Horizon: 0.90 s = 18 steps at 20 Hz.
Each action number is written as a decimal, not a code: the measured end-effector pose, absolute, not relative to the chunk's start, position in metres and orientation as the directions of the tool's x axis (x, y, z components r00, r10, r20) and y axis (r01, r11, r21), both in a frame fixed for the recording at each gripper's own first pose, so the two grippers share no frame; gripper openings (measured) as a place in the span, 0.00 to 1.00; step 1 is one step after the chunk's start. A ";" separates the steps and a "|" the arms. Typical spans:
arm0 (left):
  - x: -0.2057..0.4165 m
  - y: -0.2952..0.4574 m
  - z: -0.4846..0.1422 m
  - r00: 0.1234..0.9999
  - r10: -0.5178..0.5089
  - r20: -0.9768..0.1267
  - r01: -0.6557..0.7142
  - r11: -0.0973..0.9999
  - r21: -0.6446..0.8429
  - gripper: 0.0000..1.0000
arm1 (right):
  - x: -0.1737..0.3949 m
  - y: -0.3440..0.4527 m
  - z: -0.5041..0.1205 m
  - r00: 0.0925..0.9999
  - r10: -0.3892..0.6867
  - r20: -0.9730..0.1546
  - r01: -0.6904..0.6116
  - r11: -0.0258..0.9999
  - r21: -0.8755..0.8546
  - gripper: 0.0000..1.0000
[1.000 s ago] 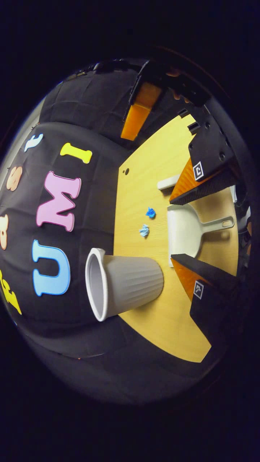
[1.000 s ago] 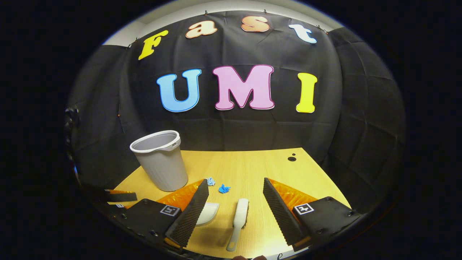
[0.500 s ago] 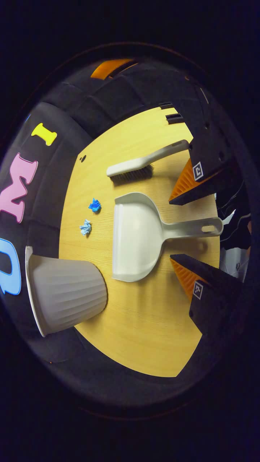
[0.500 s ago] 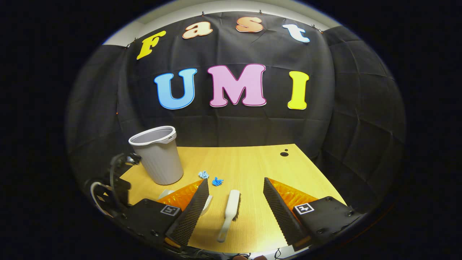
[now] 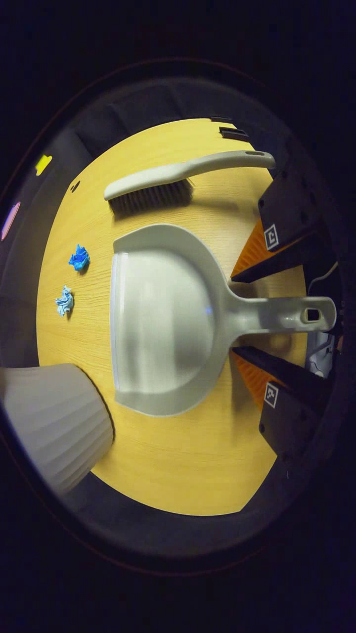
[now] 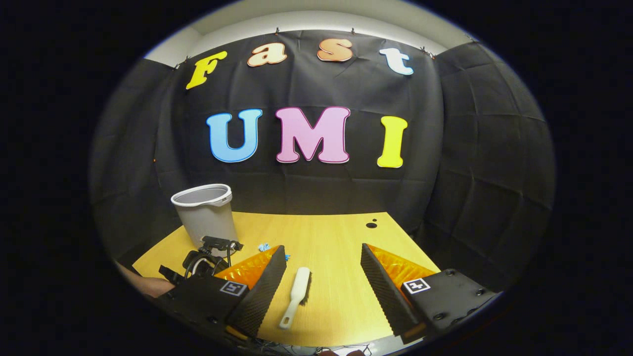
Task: Pick up the small broom and dustpan from the desktop, sweep the trash into the dustpan with the broom, and then empty the trash into the garbage bin.
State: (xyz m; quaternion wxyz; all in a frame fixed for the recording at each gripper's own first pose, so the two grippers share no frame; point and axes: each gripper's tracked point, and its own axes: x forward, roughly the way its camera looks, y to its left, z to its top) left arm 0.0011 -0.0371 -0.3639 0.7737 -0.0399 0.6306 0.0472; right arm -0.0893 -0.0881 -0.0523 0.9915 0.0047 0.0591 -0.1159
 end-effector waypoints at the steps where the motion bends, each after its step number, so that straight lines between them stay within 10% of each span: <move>1: 0.006 -0.039 -0.365 0.193 0.022 -0.981 -0.127 0.992 -0.003 0.71 | -0.090 -0.091 -0.053 0.964 -0.238 -0.119 0.239 0.971 -0.007 0.98; 7: 0.011 -0.040 -0.370 0.138 0.038 -0.990 -0.169 0.986 0.014 0.30 | -0.083 -0.094 -0.057 0.957 -0.253 -0.144 0.251 0.967 -0.035 0.98; 18: 0.011 -0.039 -0.370 0.202 -0.046 -0.978 -0.172 0.982 -0.081 0.31 | -0.031 -0.055 -0.168 0.845 -0.091 -0.526 0.104 0.995 -0.004 0.99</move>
